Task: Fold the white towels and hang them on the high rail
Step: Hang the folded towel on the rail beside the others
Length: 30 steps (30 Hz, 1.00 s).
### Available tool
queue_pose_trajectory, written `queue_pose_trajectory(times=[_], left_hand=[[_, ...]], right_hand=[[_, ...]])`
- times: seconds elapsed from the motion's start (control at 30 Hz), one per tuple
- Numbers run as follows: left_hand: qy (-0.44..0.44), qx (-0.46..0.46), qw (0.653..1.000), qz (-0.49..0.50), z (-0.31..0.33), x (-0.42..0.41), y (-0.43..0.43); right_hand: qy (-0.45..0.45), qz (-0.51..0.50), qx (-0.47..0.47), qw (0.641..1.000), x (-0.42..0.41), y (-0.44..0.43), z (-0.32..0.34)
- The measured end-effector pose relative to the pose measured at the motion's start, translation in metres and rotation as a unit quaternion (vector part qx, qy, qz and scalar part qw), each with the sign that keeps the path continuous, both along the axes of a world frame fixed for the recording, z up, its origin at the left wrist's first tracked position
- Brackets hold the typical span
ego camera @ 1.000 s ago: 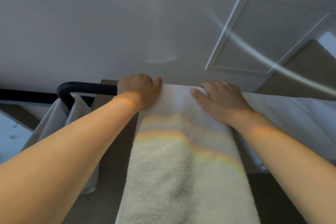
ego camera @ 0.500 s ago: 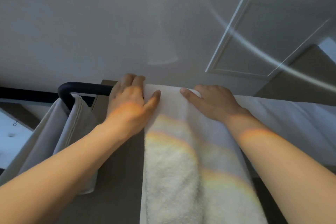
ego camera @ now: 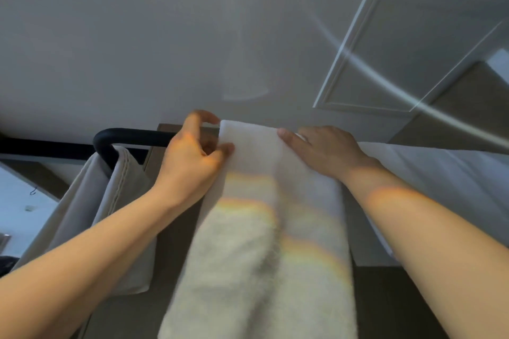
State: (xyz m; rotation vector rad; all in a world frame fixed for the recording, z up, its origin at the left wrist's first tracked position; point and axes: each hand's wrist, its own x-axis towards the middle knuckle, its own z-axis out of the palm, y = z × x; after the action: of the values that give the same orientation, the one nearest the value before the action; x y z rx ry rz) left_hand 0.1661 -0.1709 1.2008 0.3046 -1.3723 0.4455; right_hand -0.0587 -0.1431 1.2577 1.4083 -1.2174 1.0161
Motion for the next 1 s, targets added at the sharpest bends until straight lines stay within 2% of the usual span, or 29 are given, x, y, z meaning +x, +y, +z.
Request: queue_pose_trajectory(times=[0.13,0.23,0.3,0.33,0.4,0.5,0.57,0.67,0.73,0.8,0.87,0.9,1.0], left_hand=[[0.009,-0.006,0.997,0.075,0.027,-0.002,-0.001],[-0.010,0.038,0.996,0.079,0.044,0.001,-0.002],[-0.040,0.063,0.990,0.122,0.048,0.004,-0.005],[-0.050,0.070,0.983,0.164,0.048,0.005,-0.007],[-0.058,0.068,0.965,0.246,0.047,0.004,-0.011],[-0.046,0.064,0.958,0.275,0.046,0.001,-0.014],[-0.047,0.073,0.955,0.284,0.048,0.000,-0.013],[-0.055,0.088,0.952,0.287,0.050,0.000,-0.011],[-0.054,0.096,0.952,0.284,0.051,0.000,-0.009],[-0.051,0.101,0.953,0.280,0.051,0.000,-0.008],[-0.048,0.102,0.955,0.275,0.051,0.000,-0.008],[-0.046,0.100,0.957,0.267,0.050,0.000,-0.008],[-0.039,0.073,0.970,0.230,0.046,-0.001,-0.010]], right_hand=[[-0.028,0.039,0.055,0.997,-0.005,0.005,0.011],[-0.019,0.025,0.077,0.997,-0.006,0.004,0.012],[-0.030,0.040,0.077,0.996,-0.008,0.004,0.009],[-0.035,0.053,0.059,0.996,-0.009,0.006,0.005],[-0.041,0.082,-0.036,0.995,-0.013,0.011,-0.008],[-0.081,0.179,-0.197,0.961,-0.017,0.020,-0.048],[-0.157,0.216,-0.160,0.950,-0.021,0.024,-0.072],[-0.247,0.220,0.012,0.944,-0.018,0.030,-0.086],[-0.281,0.269,0.106,0.915,-0.011,0.031,-0.086],[-0.308,0.367,0.166,0.862,-0.003,0.029,-0.085],[-0.331,0.451,0.142,0.817,0.000,0.025,-0.082],[-0.336,0.465,0.102,0.812,0.000,0.024,-0.079],[-0.315,0.432,-0.013,0.845,-0.005,0.024,-0.064]])
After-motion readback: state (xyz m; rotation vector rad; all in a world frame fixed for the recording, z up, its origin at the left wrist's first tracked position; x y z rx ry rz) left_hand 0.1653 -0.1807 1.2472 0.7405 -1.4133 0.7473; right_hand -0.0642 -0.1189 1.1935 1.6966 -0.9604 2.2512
